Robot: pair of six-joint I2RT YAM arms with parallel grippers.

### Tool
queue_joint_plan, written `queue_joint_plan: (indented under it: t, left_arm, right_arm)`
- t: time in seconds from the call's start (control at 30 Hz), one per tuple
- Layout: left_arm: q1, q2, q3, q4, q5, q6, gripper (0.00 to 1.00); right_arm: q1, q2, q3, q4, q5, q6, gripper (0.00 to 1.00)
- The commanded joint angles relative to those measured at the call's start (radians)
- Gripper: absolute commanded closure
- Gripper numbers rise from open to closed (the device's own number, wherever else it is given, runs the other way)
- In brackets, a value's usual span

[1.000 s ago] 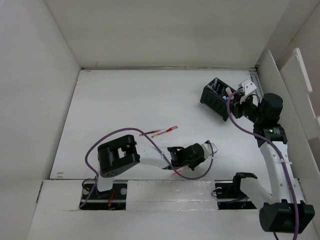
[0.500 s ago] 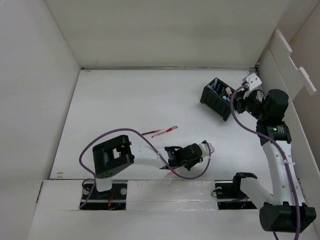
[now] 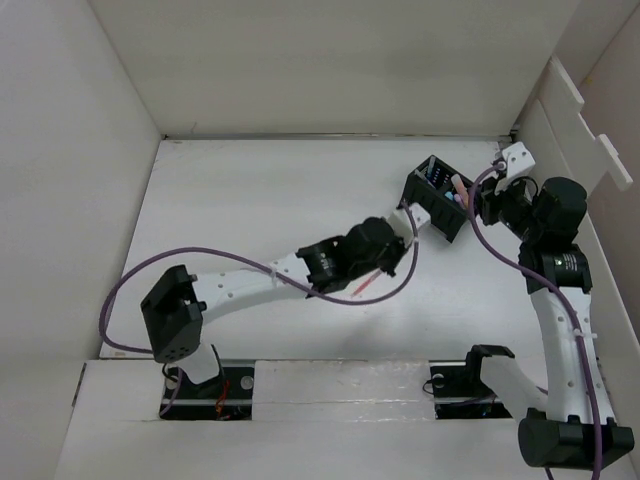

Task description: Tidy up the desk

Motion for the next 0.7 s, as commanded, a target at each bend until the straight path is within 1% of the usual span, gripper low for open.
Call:
queue_joint_plan:
  t: [0.0,0.1,0.23,0.3,0.4,0.43,0.5,0.57,0.6,0.63,0.67]
  left_arm:
    - [0.076,-0.051,0.137,0.062,-0.003,0.021,1.00]
    - [0.125,-0.029,0.204,0.133,0.025,0.021,1.00]
    - [0.202,0.076,0.366,0.219,0.057,0.020,1.00]
    - [0.225,0.127,0.415,0.289,0.066,0.000,1.00]
    - [0.265,0.243,0.516,0.392,0.083,-0.031,1.00]
    - [0.275,0.308,0.574,0.414,0.101,-0.065,1.00]
    - [0.308,0.378,0.634,0.481,0.106,-0.098,1.00]
    - [0.340,0.534,0.789,0.542,0.138,-0.183,1.00]
    - [0.340,0.535,0.790,0.543,0.138,-0.183,1.00]
    - [0.350,0.617,0.881,0.555,0.169,-0.195,1.00]
    - [0.351,0.659,0.924,0.564,0.172,-0.215,1.00]
  right_arm:
    - [-0.007,-0.034,0.062,-0.092,0.098,-0.005,0.85]
    - [0.003,-0.051,0.053,-0.129,0.154,0.002,0.87]
    - [0.012,-0.084,0.045,-0.176,0.200,0.010,0.89]
    - [0.022,-0.100,0.044,-0.201,0.207,0.015,0.89]
    - [0.032,-0.120,0.044,-0.239,0.210,0.019,0.89]
    - [0.032,-0.124,0.044,-0.249,0.208,0.024,0.89]
    - [0.032,-0.152,0.042,-0.264,0.201,0.027,0.89]
    - [0.032,-0.179,0.048,-0.290,0.179,0.030,0.89]
    - [0.032,-0.195,0.048,-0.293,0.179,0.028,0.89]
    - [0.032,-0.207,0.045,-0.302,0.171,0.028,0.88]
    - [0.032,-0.221,0.044,-0.313,0.167,0.030,0.88]
